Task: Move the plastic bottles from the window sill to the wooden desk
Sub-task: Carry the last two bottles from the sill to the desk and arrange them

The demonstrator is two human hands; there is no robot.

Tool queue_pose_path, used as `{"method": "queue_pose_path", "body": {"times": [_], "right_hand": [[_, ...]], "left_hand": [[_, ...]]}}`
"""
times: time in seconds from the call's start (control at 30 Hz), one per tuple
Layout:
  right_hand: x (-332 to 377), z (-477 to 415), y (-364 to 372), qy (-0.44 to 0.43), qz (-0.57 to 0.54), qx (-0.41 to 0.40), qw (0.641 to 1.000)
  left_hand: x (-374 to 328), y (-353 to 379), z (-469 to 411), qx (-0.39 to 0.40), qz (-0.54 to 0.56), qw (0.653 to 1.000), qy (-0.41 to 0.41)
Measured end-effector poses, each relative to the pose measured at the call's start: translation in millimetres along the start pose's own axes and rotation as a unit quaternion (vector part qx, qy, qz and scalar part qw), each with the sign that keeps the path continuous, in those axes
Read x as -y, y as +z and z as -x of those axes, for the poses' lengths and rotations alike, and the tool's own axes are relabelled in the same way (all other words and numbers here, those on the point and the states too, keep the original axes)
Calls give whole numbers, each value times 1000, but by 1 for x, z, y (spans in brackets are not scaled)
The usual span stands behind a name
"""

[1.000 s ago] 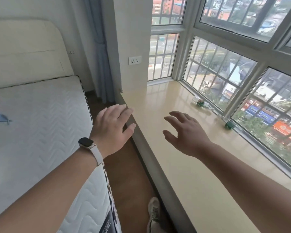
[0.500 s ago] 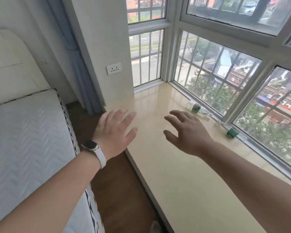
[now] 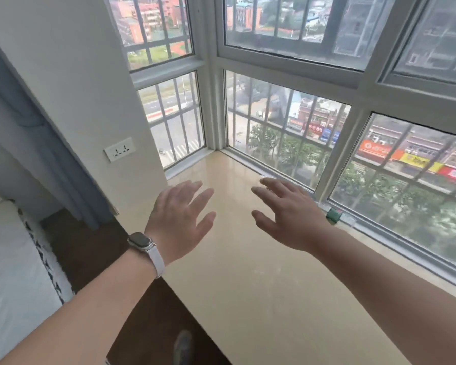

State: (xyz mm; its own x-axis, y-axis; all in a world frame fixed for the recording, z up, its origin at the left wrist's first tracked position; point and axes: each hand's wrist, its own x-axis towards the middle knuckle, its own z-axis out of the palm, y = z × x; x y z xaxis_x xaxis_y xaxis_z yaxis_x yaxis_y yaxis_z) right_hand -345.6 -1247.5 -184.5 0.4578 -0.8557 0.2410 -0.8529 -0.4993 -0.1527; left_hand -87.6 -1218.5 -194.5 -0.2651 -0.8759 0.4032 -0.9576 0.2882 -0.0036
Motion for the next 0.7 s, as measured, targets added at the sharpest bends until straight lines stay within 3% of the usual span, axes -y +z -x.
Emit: {"method": "queue_pose_path", "body": {"times": [0.47, 0.7], "right_hand": [[21, -132, 60, 200, 44, 29, 978], [6, -154, 76, 271, 69, 52, 959]], "left_hand": [[144, 103, -147, 65, 102, 979, 163], [155, 152, -205, 110, 158, 955, 225]]}}
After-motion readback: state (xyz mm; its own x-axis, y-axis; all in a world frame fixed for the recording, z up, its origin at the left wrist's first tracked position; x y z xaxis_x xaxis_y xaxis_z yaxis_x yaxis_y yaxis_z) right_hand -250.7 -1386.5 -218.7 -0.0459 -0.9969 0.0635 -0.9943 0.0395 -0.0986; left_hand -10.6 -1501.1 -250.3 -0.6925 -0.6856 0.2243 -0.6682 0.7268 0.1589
